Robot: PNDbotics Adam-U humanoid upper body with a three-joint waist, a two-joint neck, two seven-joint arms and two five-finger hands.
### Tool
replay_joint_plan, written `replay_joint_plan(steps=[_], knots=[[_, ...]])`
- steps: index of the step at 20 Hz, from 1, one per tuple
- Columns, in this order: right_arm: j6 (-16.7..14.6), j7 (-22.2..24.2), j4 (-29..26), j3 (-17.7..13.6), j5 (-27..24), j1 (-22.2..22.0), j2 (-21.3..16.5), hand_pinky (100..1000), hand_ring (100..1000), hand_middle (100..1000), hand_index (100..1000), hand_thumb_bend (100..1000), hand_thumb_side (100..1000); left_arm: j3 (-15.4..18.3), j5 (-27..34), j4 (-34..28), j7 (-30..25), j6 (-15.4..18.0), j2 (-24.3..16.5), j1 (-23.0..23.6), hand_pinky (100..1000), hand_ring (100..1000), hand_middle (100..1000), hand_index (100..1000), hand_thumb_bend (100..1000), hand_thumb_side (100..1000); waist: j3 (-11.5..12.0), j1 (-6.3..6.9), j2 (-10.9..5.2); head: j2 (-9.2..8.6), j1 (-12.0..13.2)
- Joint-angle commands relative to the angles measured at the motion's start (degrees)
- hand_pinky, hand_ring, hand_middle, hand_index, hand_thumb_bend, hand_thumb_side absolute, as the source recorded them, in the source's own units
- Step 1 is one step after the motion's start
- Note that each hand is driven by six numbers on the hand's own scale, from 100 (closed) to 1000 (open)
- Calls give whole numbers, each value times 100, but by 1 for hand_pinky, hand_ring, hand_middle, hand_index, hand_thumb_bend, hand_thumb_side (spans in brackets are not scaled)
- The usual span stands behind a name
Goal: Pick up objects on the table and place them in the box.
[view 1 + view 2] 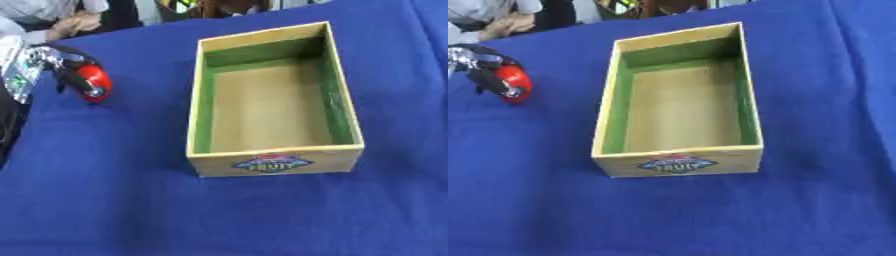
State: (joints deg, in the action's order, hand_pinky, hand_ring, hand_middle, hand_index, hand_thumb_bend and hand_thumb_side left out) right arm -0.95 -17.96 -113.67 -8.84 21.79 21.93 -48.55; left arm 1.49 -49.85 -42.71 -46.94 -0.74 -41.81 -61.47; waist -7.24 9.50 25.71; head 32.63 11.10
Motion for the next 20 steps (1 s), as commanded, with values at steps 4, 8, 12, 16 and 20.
replay_joint_plan(steps=[4,8,12,16,20], knots=[[21,-134,-92,-105,-73,36,-81,833,847,822,804,100,1000,15,436,36,266,-223,-191,12,297,522,665,817,100,388,13,-63,-151,-11,12],[37,-176,-92,-97,-103,42,-64,833,846,817,801,100,1000,-15,532,-34,605,-203,-178,18,268,511,547,717,100,388,14,-64,-163,-18,12],[45,-210,-92,-104,-114,32,-60,830,846,816,796,100,1000,-33,481,-110,977,-159,-180,30,233,478,493,634,100,366,8,-70,-173,-13,6],[54,-222,-92,-104,-122,25,-52,830,845,814,795,100,1000,-68,383,-177,1240,-95,-180,23,221,469,496,535,100,313,21,-69,-195,17,1],[65,-231,-92,-106,-133,19,-43,831,845,812,792,100,1000,-77,264,-232,1492,-43,-169,21,219,468,499,487,100,283,33,-65,-224,41,2]])
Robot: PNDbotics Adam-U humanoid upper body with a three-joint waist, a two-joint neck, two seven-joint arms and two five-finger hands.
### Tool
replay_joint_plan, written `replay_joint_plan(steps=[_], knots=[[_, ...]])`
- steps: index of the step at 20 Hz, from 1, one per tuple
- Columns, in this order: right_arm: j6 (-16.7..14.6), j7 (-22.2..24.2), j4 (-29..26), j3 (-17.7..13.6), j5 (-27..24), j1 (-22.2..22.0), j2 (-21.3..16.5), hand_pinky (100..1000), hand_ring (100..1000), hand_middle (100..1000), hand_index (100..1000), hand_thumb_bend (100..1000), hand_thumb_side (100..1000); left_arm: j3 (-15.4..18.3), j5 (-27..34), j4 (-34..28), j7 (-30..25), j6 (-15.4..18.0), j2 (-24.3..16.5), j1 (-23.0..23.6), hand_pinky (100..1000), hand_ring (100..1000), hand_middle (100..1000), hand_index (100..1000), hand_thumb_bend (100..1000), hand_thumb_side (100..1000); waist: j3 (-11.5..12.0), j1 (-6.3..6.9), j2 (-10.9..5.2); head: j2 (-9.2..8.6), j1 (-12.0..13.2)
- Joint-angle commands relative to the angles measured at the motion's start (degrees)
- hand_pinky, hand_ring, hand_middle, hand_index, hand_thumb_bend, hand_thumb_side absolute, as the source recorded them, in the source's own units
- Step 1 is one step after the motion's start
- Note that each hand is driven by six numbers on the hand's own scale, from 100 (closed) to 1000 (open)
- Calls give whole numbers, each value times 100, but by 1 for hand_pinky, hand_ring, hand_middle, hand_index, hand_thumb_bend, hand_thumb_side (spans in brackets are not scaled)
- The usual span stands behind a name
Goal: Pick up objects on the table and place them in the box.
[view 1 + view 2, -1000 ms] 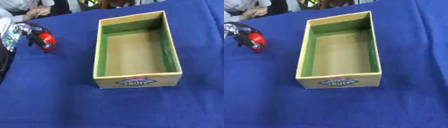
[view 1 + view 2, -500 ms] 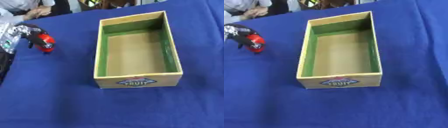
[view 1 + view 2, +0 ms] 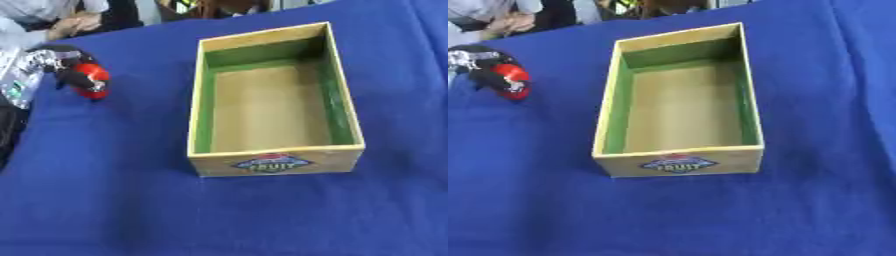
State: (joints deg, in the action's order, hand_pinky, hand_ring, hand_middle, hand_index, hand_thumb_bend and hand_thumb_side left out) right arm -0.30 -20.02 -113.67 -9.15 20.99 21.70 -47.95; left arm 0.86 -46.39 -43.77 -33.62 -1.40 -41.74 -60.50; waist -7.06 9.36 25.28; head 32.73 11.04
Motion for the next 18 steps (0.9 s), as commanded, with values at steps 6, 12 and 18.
replay_joint_plan(steps=[6,12,18], knots=[[39,-68,-92,-94,-67,0,-90,829,844,809,789,100,1000,-38,-41,-275,419,78,-176,-102,212,459,497,475,100,273,35,-55,-256,78,-21],[73,-52,-92,-66,-95,-17,-91,828,844,808,789,100,1000,-251,32,-957,452,176,-176,-182,197,447,482,462,100,260,95,-68,-387,185,-68],[115,57,-92,0,-117,-7,-102,828,843,807,789,100,1000,-758,224,-2066,159,210,-13,-308,196,449,482,460,100,260,163,-90,-551,335,-210]])
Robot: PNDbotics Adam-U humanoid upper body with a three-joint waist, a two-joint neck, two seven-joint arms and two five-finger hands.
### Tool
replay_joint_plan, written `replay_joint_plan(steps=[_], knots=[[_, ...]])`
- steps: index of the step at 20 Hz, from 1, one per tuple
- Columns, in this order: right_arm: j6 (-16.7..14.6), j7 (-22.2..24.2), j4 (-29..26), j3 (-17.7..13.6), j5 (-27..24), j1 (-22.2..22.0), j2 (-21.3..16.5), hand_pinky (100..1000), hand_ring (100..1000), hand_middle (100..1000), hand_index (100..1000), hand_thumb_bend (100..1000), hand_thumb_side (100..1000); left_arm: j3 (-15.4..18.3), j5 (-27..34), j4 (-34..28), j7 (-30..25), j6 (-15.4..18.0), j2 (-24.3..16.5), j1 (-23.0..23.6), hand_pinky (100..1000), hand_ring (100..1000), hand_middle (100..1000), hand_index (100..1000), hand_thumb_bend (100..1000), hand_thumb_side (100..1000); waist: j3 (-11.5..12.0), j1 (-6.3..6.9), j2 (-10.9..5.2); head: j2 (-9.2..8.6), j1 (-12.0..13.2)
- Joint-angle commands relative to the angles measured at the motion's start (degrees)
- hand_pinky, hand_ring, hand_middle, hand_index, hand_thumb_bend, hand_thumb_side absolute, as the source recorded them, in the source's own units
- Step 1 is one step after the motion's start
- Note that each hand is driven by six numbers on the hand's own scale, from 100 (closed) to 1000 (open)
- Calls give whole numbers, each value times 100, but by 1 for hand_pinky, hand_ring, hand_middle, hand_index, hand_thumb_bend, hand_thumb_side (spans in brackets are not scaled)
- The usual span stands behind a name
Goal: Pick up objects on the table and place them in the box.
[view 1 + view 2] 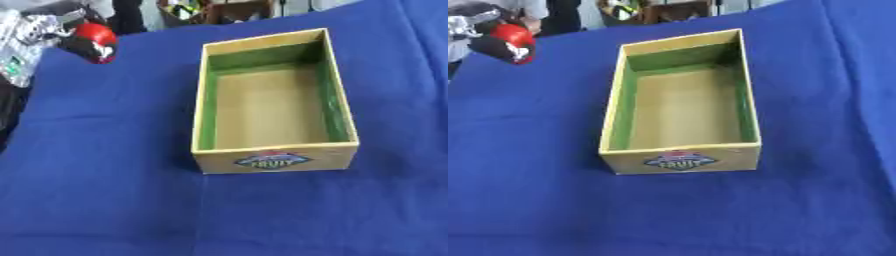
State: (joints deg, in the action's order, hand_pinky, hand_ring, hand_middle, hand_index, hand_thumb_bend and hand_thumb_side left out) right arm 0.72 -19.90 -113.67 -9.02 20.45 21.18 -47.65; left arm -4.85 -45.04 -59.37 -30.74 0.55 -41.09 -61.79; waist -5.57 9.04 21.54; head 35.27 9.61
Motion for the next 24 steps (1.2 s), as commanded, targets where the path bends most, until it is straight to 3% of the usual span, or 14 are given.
replay_joint_plan(steps=[1,9,19,24], knots=[[20,62,-92,0,-68,50,-134,828,843,807,789,100,1000,-274,117,-700,-206,11,-30,-211,196,450,483,461,100,260,22,-62,-205,105,-93],[47,244,-92,148,-167,175,-113,828,843,807,789,100,1000,-928,440,-1840,-821,5,843,-551,192,445,477,464,100,281,33,-131,-447,225,-191],[52,339,-92,211,-271,315,-72,828,843,807,790,100,1000,-1505,393,-1707,-1190,97,1998,-796,191,444,485,465,100,288,22,-153,-606,262,-314],[44,361,-92,236,-299,375,-45,828,843,806,790,100,1000,-1726,53,-1537,-1318,102,2474,-752,199,452,493,472,100,290,8,-144,-616,251,-294]])
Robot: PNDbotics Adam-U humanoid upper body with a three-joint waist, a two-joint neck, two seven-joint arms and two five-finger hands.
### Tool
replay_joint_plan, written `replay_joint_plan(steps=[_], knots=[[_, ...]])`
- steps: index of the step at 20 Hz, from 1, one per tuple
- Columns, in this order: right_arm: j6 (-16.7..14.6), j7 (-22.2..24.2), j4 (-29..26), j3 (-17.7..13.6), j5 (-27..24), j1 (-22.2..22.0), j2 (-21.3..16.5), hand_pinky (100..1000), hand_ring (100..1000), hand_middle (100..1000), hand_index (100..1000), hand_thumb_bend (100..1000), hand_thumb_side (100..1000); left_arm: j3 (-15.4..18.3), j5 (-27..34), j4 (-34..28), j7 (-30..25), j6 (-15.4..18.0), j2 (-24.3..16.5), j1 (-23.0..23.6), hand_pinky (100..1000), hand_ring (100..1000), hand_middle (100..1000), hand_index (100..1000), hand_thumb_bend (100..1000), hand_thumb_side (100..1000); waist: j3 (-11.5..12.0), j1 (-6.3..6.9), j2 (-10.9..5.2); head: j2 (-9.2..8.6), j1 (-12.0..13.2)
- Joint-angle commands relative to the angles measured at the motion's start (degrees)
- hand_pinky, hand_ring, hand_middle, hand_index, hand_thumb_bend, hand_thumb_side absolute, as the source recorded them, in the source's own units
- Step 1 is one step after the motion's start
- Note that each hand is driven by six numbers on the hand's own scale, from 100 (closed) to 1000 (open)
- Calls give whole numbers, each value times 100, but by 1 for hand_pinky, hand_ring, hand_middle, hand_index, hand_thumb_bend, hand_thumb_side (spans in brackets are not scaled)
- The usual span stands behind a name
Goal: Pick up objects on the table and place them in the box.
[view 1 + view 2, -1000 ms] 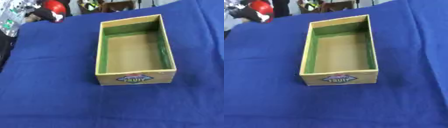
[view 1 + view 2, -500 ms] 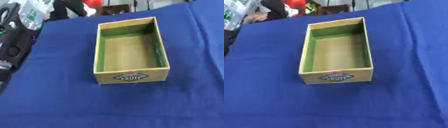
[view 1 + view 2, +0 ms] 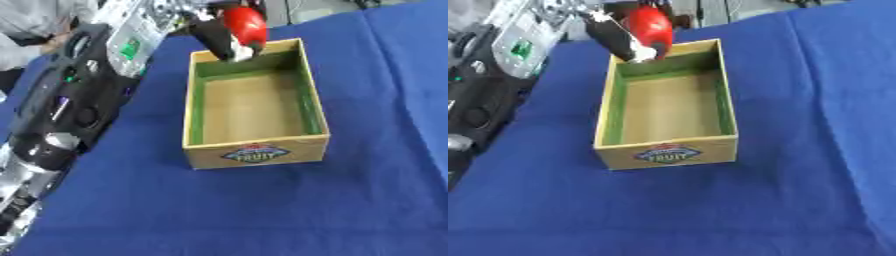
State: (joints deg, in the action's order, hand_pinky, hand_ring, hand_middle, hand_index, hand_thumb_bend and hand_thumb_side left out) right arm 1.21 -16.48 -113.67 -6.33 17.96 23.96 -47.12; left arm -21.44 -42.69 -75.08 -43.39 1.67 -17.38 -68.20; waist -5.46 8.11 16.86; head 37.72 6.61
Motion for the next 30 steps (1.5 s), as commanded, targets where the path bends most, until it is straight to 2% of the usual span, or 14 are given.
replay_joint_plan(steps=[1,15,17,18,20,21,22,25,27,28,30], knots=[[-8,21,-92,-30,-54,104,-95,828,843,806,790,100,1000,-101,-272,96,-58,-21,168,-98,201,453,494,473,100,290,-6,-49,-149,2,10],[-50,20,-92,-13,-80,124,-80,829,842,805,790,100,1000,-295,-1012,1084,34,216,622,131,227,473,514,477,100,290,-39,-25,-105,-33,-4],[-57,13,-92,-14,-84,120,-76,829,842,806,790,100,1000,-281,-1086,1175,67,252,647,155,246,496,531,519,100,285,-43,-27,-97,-46,-3],[-59,9,-92,-15,-86,117,-75,829,842,806,790,100,1000,-281,-1101,1208,74,287,660,164,320,597,583,605,100,276,-45,-27,-94,-50,-3],[-59,-2,-92,-19,-90,108,-74,828,842,806,789,100,1000,-316,-1090,1226,4,461,678,180,462,715,644,746,100,387,-46,-29,-88,-58,-2],[-60,-5,-92,-20,-91,104,-75,828,842,805,789,100,1000,-329,-1097,1214,-62,556,679,184,523,748,664,781,100,424,-47,-31,-86,-62,-2],[-59,-9,-92,-21,-91,100,-75,828,841,805,789,100,1000,-330,-1114,1195,-120,630,678,186,622,790,720,856,101,494,-47,-32,-85,-66,0],[-66,-24,-92,-22,-97,90,-76,828,841,805,788,100,1000,-335,-1342,1097,-244,795,657,179,765,869,799,986,240,561,-48,-36,-82,-81,11],[-65,-36,-92,-25,-98,89,-77,828,841,805,788,100,1000,-334,-1600,1049,-327,889,649,181,881,948,891,1000,389,650,-50,-39,-79,-86,19],[-61,-40,-92,-26,-98,90,-76,827,840,805,788,100,1000,-326,-1732,1035,-382,927,650,186,916,971,922,1000,529,693,-50,-40,-78,-87,21],[-57,-45,-92,-24,-97,95,-75,827,840,805,788,100,1000,-293,-1930,1013,-497,966,659,194,939,990,949,1000,671,725,-47,-43,-78,-83,25]])
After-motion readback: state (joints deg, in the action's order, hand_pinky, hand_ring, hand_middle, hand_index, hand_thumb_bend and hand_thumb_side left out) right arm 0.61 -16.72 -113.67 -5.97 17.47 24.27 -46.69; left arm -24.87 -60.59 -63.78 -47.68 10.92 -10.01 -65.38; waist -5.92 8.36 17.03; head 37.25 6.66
